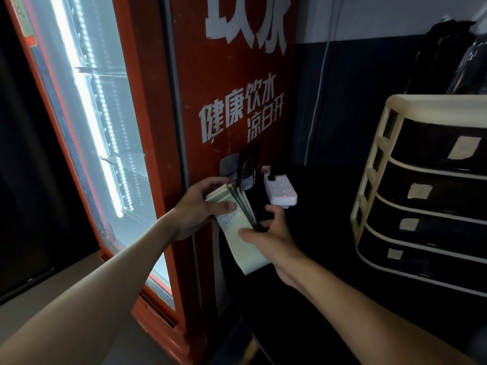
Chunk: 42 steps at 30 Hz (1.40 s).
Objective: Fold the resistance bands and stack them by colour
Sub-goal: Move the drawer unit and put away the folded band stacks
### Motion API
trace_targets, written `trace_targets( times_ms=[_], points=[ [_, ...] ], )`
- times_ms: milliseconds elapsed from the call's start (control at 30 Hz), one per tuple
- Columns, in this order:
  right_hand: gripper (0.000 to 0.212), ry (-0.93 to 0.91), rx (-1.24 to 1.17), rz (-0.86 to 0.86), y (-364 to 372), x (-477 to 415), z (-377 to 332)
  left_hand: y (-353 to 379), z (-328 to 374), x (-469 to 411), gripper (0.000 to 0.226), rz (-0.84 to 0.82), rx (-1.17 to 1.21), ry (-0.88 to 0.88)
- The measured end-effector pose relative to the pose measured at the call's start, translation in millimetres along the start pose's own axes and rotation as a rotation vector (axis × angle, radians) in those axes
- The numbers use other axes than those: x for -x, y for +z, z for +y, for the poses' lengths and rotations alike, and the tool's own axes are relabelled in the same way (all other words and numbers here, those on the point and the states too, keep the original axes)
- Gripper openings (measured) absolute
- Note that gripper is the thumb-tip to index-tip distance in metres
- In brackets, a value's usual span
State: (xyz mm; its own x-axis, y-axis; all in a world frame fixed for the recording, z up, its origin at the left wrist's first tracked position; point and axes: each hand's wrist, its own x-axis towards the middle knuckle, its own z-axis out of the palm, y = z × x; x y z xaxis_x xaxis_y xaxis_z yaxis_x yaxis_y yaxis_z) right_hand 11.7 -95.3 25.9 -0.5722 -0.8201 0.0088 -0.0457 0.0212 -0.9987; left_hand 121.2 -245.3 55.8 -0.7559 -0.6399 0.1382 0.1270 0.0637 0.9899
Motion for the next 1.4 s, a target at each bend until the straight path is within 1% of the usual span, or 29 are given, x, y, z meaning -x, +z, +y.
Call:
trace_targets(
  times_ms=[133,200,267,367,467,533,667,733,800,833,900,967,1000,1100,1200,1267,1333,1400],
  points=[
    [0.081,-0.093,0.119,0.002,-11.8,13.7,-13.5,13.3,10.9,17.0,0.066,0.026,0.020,0.081],
    [0.082,-0.151,0.188,0.009,-31.0,25.9,-22.1,26.7,14.6,30.7,0.066,0.036,-0.035,0.134],
    [0.081,-0.211,0.293,-0.036,-62.0,43.6,-32.4,45.0,12.6,45.7,0.069,0.017,-0.056,0.165],
    [0.081,-0.237,0.555,-0.133,-117.1,81.6,-46.0,84.8,1.2,64.5,0.077,-0.107,-0.046,0.161],
    [0.083,-0.190,0.775,-0.154,-170.0,122.2,-47.2,136.4,-15.1,79.9,0.085,-0.241,-0.138,0.134],
    [0.082,-0.146,0.841,-0.149,-200.9,147.5,-42.3,169.1,-24.2,87.2,0.085,-0.319,-0.218,0.131],
    [0.084,-0.099,0.925,-0.124,-249.3,186.5,-31.3,229.0,-35.2,103.1,0.075,-0.487,-0.263,0.135],
    [0.086,-0.094,0.943,-0.138,-263.6,198.5,-27.1,248.6,-39.6,109.7,0.067,-0.534,-0.298,0.157],
    [0.087,-0.087,0.936,-0.167,-271.8,204.5,-21.4,257.4,-42.0,113.5,0.060,-0.548,-0.351,0.176],
    [0.087,-0.082,0.918,-0.171,-274.1,205.8,-18.4,258.4,-42.7,113.8,0.062,-0.543,-0.371,0.179],
    [0.089,-0.084,0.913,-0.178,-279.2,206.9,-13.5,258.1,-43.2,114.8,0.073,-0.538,-0.375,0.173],
    [0.094,-0.097,0.957,-0.170,-285.4,209.5,-9.6,257.9,-43.0,116.9,0.073,-0.561,-0.387,0.183],
    [0.096,-0.097,0.934,-0.148,-289.8,213.0,-6.6,258.7,-42.7,118.2,0.069,-0.571,-0.394,0.183],
    [0.099,-0.110,0.751,-0.031,-301.2,228.4,10.8,260.9,-43.2,118.8,0.056,-0.572,-0.401,0.188],
    [0.112,-0.128,0.616,0.081,-296.9,236.5,29.4,262.5,-44.8,118.3,0.050,-0.567,-0.429,0.211],
    [0.108,-0.138,0.559,0.122,-288.2,234.4,36.1,263.1,-47.0,119.0,0.051,-0.549,-0.473,0.247],
    [0.098,-0.162,0.560,0.143,-281.7,230.2,37.8,262.3,-48.9,120.0,0.055,-0.539,-0.526,0.322],
    [0.077,-0.181,0.565,0.160,-280.9,227.3,38.2,261.3,-48.6,121.0,0.064,-0.556,-0.530,0.325]
  ],
)
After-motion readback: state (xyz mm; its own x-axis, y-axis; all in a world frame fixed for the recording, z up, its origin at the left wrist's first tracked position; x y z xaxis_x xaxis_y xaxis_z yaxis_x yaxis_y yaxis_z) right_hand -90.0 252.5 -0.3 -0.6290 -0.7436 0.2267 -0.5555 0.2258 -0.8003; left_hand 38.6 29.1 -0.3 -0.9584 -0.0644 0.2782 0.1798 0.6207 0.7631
